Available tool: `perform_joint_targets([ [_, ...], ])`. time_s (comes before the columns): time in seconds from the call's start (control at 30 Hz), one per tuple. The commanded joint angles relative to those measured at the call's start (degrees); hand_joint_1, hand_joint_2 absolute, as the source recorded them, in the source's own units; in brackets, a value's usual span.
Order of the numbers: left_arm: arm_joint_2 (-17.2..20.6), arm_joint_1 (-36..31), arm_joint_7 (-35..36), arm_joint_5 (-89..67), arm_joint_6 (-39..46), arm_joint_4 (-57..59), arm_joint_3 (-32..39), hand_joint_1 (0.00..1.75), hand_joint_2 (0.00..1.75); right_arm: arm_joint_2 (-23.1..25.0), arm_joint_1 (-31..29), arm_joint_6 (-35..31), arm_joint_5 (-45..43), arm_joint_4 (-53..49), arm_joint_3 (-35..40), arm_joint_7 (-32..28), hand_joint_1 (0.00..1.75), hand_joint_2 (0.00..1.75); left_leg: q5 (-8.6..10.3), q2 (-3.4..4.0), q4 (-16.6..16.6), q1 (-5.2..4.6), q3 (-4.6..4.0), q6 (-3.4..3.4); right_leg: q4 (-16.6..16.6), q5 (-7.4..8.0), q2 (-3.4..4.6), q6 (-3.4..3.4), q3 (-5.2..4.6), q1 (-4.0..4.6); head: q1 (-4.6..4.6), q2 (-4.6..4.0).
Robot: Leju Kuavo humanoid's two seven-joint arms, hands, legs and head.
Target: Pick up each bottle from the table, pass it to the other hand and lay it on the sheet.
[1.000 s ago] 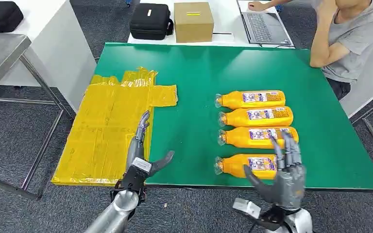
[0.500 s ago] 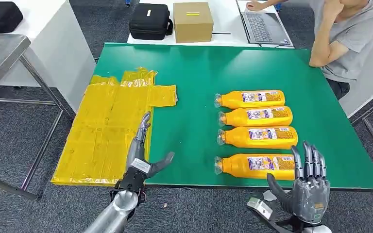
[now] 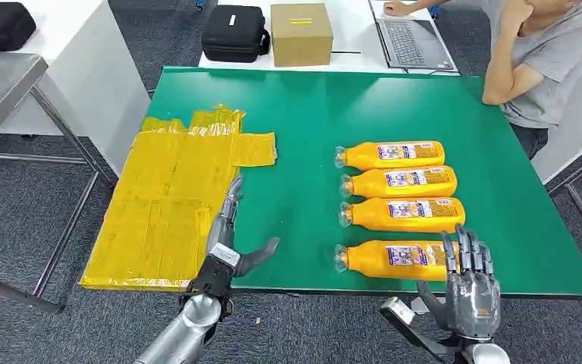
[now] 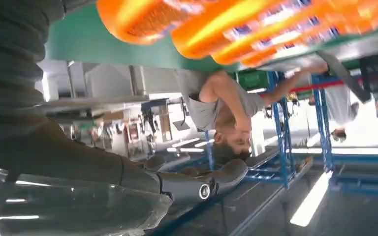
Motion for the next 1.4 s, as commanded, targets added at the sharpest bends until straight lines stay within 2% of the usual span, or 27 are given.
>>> perform_joint_targets([
  [0.03, -0.56, -2.51, 1.07, 0.97, -1.03, 4.39, -1.54, 0.00, 1.75, -4.18, -6.36, -1.69, 5.84, 15.44, 1.94, 3.76, 0.00, 1.75, -0.07, 0.11, -0.04, 0.06, 0.22, -0.09, -0.10, -0.02, 0.06, -0.08, 0.23, 0.07, 0.02, 0.00],
  [0.17, -0.80, -2.73, 1.00, 1.49, -1.00, 4.83, -1.93, 0.00, 1.75, -5.15, -8.10, -3.35, 6.30, 20.20, 1.92, 4.75, 0.00, 1.75, -0.12, 0.12, -0.03, 0.07, 0.34, -0.11, -0.09, -0.08, 0.06, -0.11, 0.35, 0.09, 0.02, 0.00],
  [0.53, -1.24, -2.81, 0.79, 1.74, -0.99, 4.84, -2.60, 0.00, 1.75, -5.77, -9.49, -3.46, 4.67, 23.53, 1.70, 4.37, 0.00, 1.75, -0.08, 0.07, -0.04, 0.03, 0.26, -0.10, -0.05, -0.06, 0.02, -0.09, 0.25, 0.05, 0.02, 0.00],
  [0.97, -0.87, -2.78, -0.18, 2.33, -0.74, 5.53, -2.74, 0.00, 1.75, -6.43, -10.17, -3.46, 6.24, 23.83, 1.60, 5.24, 0.00, 1.75, -0.05, 0.08, -0.05, 0.02, 0.16, -0.08, -0.05, -0.03, 0.04, -0.07, 0.16, 0.03, 0.02, 0.00],
  [1.13, -0.91, -3.15, -0.18, 2.48, -0.61, 5.77, -2.79, 0.00, 1.75, -7.14, -11.33, -3.46, 6.21, 26.13, 1.33, 6.12, 0.00, 1.75, -0.22, 0.13, -0.01, 0.05, 0.52, -0.20, 0.00, -0.20, 0.03, -0.18, 0.50, 0.08, 0.02, 0.00],
  [1.17, -0.91, -3.29, -0.18, 2.52, -0.57, 5.85, -2.90, 0.00, 1.75, -7.44, -11.71, -3.46, 6.48, 26.86, 1.33, 6.53, 0.00, 1.75, -0.07, 0.09, -0.04, 0.02, 0.22, -0.09, -0.04, -0.05, 0.04, -0.08, 0.21, 0.03, 0.00, 0.00],
  [1.27, -1.02, -3.63, -0.18, 2.60, -0.71, 6.11, -3.03, 0.00, 1.75, -7.91, -12.63, -3.39, 6.16, 28.64, 1.08, 6.89, 0.00, 1.75, -0.19, 0.10, 0.01, 0.05, 0.44, -0.17, 0.00, -0.17, 0.01, -0.16, 0.43, 0.07, 0.02, 0.00],
  [1.4, -1.33, -3.93, -0.18, 2.63, -0.92, 6.30, -3.29, 0.00, 1.75, -8.34, -13.24, -3.41, 6.00, 29.61, 0.81, 7.05, 0.00, 1.75, -0.06, 0.07, -0.03, 0.03, 0.19, -0.08, -0.05, -0.03, 0.02, -0.07, 0.19, 0.04, 0.02, 0.00],
])
